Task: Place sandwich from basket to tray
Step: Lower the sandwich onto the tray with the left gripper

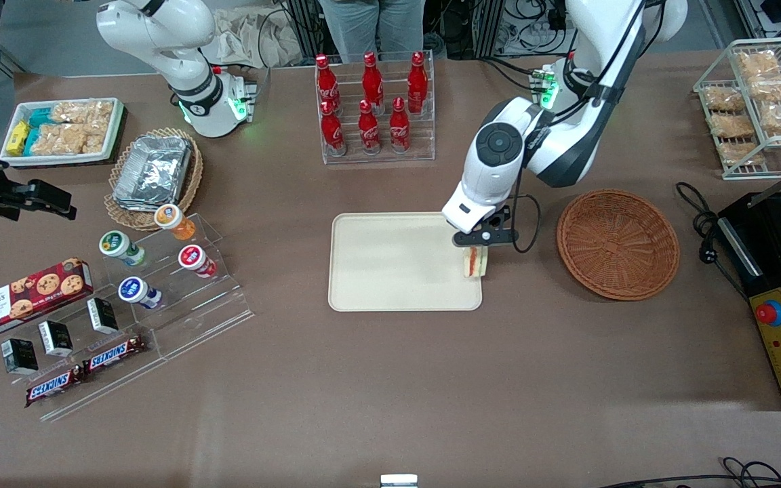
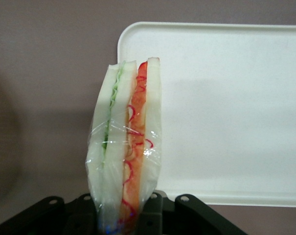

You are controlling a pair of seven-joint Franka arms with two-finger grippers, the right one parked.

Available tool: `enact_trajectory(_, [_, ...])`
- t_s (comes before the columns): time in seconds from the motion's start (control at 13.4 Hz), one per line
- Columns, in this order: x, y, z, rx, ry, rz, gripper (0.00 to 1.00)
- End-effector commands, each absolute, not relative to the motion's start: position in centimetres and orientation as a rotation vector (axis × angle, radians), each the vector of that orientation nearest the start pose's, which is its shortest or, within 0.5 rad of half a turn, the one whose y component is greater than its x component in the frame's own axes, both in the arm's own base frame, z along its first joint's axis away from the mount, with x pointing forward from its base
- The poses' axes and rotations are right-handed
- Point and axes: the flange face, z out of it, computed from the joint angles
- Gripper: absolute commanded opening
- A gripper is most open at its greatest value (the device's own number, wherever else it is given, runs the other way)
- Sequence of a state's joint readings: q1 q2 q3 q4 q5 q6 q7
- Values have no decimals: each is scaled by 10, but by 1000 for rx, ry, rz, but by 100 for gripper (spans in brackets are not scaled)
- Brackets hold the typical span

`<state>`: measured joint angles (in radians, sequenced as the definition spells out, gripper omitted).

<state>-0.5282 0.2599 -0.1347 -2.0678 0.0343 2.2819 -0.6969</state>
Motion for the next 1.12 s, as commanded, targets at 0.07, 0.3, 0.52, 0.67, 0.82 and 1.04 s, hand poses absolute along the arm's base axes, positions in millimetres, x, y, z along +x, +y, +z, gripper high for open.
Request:
enact_trajectory(0.07, [461, -369, 275, -3107, 55, 36, 0])
enact_trajectory(0.3, [461, -369, 259, -3099, 64, 48, 0])
enact_trajectory(0.52, [458, -373, 246, -3098, 73, 57, 0])
enact_trajectory(0.67, [455, -376, 243, -3099, 74, 59, 0])
enact_trajectory(0.82, [455, -376, 240, -3098, 71, 61, 0])
enact_trajectory(1.04, [451, -380, 235, -3095, 86, 67, 82])
